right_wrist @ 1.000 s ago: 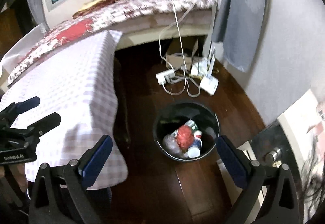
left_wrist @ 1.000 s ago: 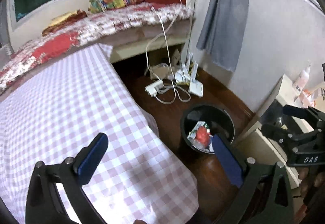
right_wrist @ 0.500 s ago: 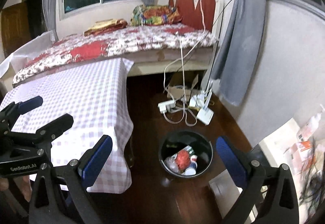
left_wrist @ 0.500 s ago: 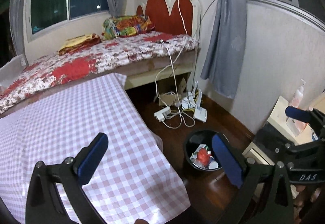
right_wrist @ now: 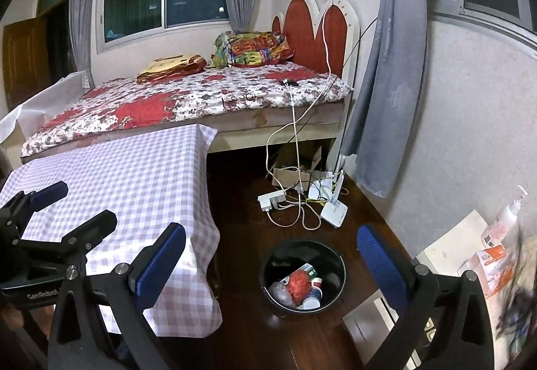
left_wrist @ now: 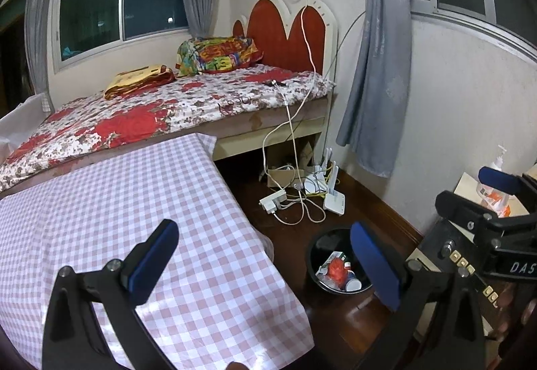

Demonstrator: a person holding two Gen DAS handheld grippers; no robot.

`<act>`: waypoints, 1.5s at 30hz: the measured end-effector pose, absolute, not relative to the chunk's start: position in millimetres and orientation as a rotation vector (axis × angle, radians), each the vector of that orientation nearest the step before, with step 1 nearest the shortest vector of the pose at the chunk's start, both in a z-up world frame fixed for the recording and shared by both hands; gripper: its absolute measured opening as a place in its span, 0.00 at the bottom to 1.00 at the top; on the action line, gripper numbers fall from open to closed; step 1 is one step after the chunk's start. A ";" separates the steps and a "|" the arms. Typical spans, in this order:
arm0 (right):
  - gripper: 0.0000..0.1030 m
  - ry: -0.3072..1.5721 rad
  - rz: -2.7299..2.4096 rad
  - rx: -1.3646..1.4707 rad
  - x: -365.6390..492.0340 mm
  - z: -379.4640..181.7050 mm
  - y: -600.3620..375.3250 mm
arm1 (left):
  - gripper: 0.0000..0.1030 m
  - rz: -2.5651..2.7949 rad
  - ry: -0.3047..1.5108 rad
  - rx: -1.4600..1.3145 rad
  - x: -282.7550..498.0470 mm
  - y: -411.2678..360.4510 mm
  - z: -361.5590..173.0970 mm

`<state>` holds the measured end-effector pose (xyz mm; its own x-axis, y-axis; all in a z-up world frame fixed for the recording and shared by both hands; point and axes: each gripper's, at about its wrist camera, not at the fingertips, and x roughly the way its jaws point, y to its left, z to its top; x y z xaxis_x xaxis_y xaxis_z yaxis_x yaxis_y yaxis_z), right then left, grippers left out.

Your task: Collect trash

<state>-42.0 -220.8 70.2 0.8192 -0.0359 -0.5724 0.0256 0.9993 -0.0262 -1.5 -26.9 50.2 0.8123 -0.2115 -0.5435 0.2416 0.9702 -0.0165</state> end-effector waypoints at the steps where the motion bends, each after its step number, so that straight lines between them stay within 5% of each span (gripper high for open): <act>1: 1.00 0.609 -0.033 -0.018 -42.2 70.1 -221.4 | 1.00 -0.245 0.574 0.054 -1.4 -26.2 50.3; 45: 1.00 0.606 -0.035 -0.026 -44.0 66.5 -228.9 | 1.00 -0.249 0.571 0.055 -6.8 -32.7 52.6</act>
<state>-44.0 -228.9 66.5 0.8213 -0.0401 -0.5691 0.0248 0.9991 -0.0346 -6.8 -32.7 52.6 0.8122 -0.2176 -0.5412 0.2478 0.9686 -0.0174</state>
